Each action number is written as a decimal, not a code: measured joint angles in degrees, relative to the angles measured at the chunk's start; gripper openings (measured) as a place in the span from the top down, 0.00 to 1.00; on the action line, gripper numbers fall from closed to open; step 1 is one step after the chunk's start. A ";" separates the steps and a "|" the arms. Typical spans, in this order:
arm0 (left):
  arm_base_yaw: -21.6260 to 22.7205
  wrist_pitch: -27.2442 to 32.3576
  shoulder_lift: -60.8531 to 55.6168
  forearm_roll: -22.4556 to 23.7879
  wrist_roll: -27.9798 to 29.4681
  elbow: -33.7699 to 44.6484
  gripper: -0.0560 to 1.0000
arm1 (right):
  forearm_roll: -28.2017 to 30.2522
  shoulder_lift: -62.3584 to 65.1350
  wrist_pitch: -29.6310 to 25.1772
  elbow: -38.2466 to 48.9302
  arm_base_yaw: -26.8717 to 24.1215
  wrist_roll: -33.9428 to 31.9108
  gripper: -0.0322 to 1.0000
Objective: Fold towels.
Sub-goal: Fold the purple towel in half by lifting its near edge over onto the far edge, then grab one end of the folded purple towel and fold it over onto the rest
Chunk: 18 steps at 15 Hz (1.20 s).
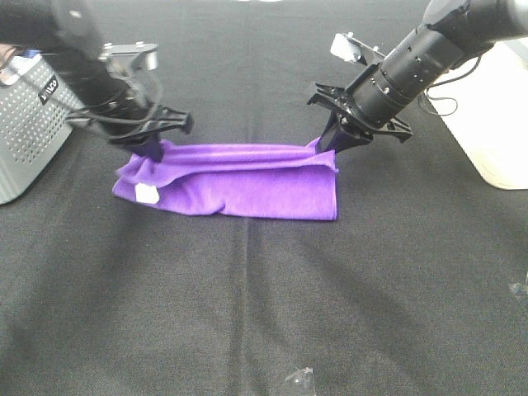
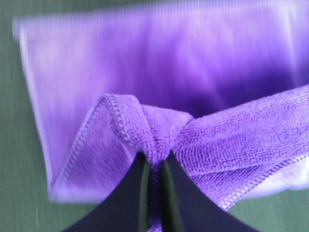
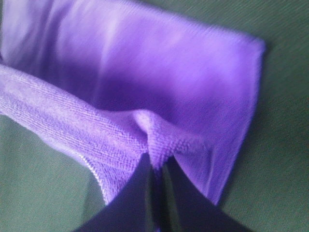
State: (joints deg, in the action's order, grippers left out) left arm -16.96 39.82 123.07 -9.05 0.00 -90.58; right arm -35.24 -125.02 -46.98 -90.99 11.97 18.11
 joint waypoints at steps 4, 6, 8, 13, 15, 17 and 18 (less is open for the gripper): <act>0.00 -0.80 4.30 2.64 0.00 -6.36 0.92 | 0.17 -4.64 1.20 -3.84 -0.11 -1.20 0.97; 0.00 -1.03 4.98 3.21 0.00 -6.65 0.88 | 0.17 -5.56 1.72 -4.30 -0.11 -1.20 0.96; 0.00 -1.32 5.73 4.18 0.00 -6.65 0.80 | 0.46 -5.90 2.46 -4.35 -0.11 -1.20 0.96; 3.84 -0.92 6.42 3.21 0.00 -6.70 0.49 | 1.03 -5.90 2.06 -4.35 -0.17 -1.20 0.81; 4.98 2.29 7.28 2.98 0.00 -6.70 0.37 | 1.60 -5.90 1.66 -4.35 -0.23 -1.20 0.58; 4.98 4.13 7.62 2.81 -0.63 -6.70 0.35 | 3.50 -5.90 1.38 -4.35 -0.23 -1.20 0.37; 4.98 4.58 7.56 2.75 -0.86 -6.88 0.34 | 4.13 -5.90 0.92 -4.35 -0.23 -1.38 0.33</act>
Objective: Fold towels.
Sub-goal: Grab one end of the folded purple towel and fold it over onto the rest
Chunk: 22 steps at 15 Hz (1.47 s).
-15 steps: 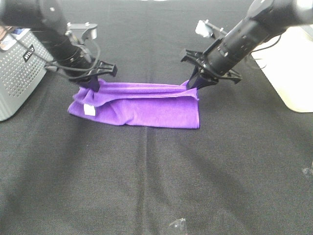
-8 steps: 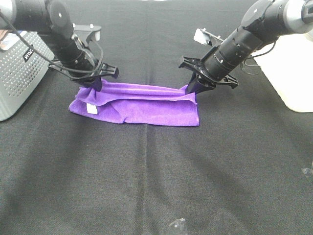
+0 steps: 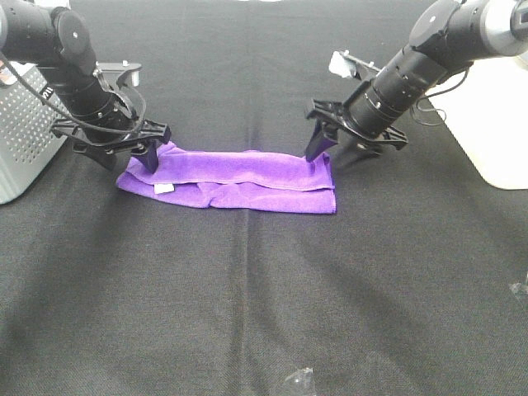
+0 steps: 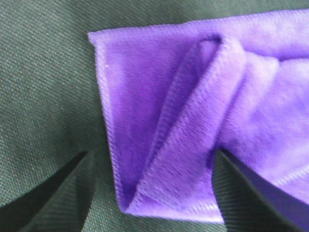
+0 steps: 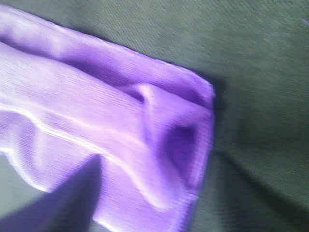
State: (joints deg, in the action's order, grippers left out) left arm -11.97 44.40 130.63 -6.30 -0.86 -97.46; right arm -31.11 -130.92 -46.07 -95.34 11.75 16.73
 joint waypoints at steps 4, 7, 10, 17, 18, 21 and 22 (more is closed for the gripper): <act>0.00 9.34 -0.11 0.00 -1.32 -6.59 0.34 | 0.97 1.89 -5.90 0.00 -0.06 -0.06 0.30; 2.69 16.33 0.06 -6.36 -8.25 -11.06 0.34 | 1.15 6.70 -14.27 -0.11 -0.06 -0.06 0.30; 7.39 18.16 2.75 -13.87 -13.18 -11.12 0.32 | 1.32 8.88 -19.02 -0.11 -0.06 -0.11 0.30; 10.37 18.33 7.28 -19.08 -16.73 -11.17 0.26 | 1.32 9.34 -22.23 -0.11 -0.06 -1.26 0.30; 10.37 18.28 7.28 -19.48 -16.33 -11.17 0.26 | 1.32 9.34 -22.35 -0.11 -0.06 -1.32 0.30; 10.37 16.67 9.05 -22.17 -17.99 -11.52 0.26 | 1.32 9.34 -22.52 -0.11 -0.06 -1.32 0.30; 10.43 16.67 9.57 -23.20 -18.79 -11.69 0.26 | 1.32 9.34 -22.69 -0.11 -0.06 -1.32 0.30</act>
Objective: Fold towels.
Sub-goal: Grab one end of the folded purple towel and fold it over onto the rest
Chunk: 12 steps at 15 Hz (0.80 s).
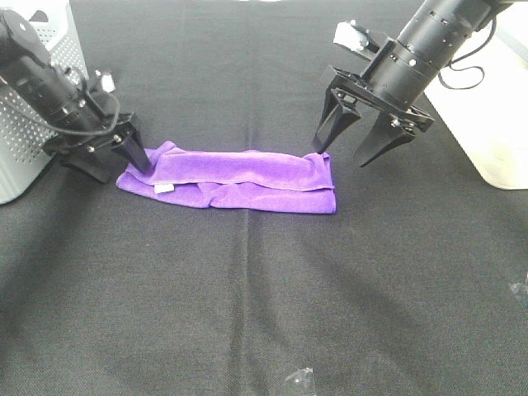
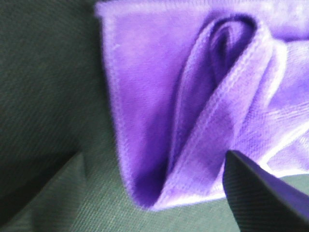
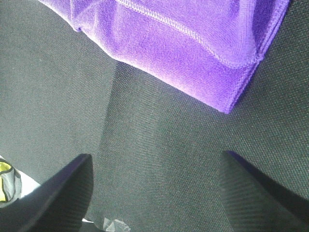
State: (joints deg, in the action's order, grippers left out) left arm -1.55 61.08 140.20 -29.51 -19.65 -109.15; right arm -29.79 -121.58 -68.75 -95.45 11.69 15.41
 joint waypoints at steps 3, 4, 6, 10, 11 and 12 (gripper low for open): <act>0.40 0.29 0.40 -1.55 -0.11 -0.11 0.26 | 0.00 0.00 -0.63 0.00 0.00 0.00 0.30; 0.29 0.57 0.40 -2.06 -0.52 -0.11 0.26 | 0.06 0.00 -0.74 0.00 0.00 0.00 0.30; -1.38 1.09 0.97 -4.24 -1.78 -0.52 0.26 | 0.06 0.00 -0.74 0.00 0.00 0.00 0.30; -5.21 1.95 2.46 -9.00 -2.69 -1.78 0.26 | 0.06 0.00 -0.74 0.00 0.00 0.00 0.30; -5.61 2.18 2.75 -9.74 -2.69 -2.06 0.26 | 0.00 0.00 -0.74 0.00 0.00 0.00 0.30; -5.61 2.35 2.86 -10.14 -2.69 -2.12 0.26 | 0.00 0.00 -0.74 0.00 0.00 0.00 0.30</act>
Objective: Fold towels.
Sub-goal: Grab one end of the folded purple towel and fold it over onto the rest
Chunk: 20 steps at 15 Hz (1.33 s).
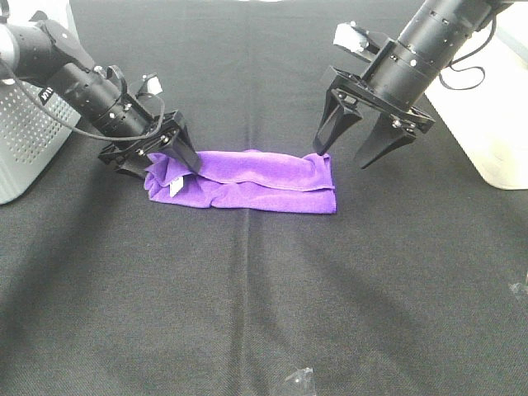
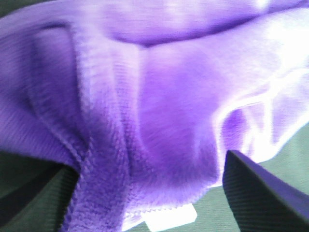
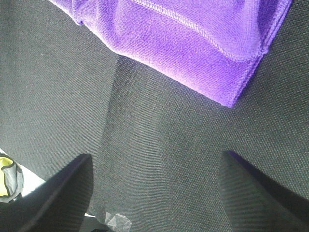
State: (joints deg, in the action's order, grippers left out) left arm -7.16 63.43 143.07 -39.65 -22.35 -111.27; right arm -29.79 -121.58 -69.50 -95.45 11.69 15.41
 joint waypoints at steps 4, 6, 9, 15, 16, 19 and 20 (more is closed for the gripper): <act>0.00 0.17 0.11 -0.11 0.11 0.00 0.33 | 0.00 0.00 0.00 0.00 0.00 0.00 0.30; 0.00 0.23 0.80 1.15 1.03 0.00 0.62 | 0.00 0.00 0.00 0.00 0.00 -0.06 0.30; 0.00 4.53 1.32 8.48 3.04 -4.76 0.90 | 0.00 0.00 0.00 0.00 0.00 -0.06 0.30; -1.66 5.73 -2.81 18.74 5.79 -13.46 0.90 | 0.00 0.00 0.00 0.00 0.00 -0.06 0.30; -3.15 5.79 -3.38 19.37 5.79 -14.90 0.90 | 0.06 0.00 0.00 0.00 0.00 -0.06 0.30; -9.28 5.84 -3.50 24.29 5.79 -17.42 0.90 | 0.34 0.11 0.00 0.00 0.00 -0.06 0.30; -11.29 5.84 -3.50 25.90 6.13 -17.76 0.90 | 0.57 0.40 0.00 0.00 0.00 -0.06 0.30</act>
State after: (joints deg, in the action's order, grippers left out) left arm -18.45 69.27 139.57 -13.75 -16.21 -129.03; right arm -29.22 -121.18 -69.50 -95.45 11.69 15.36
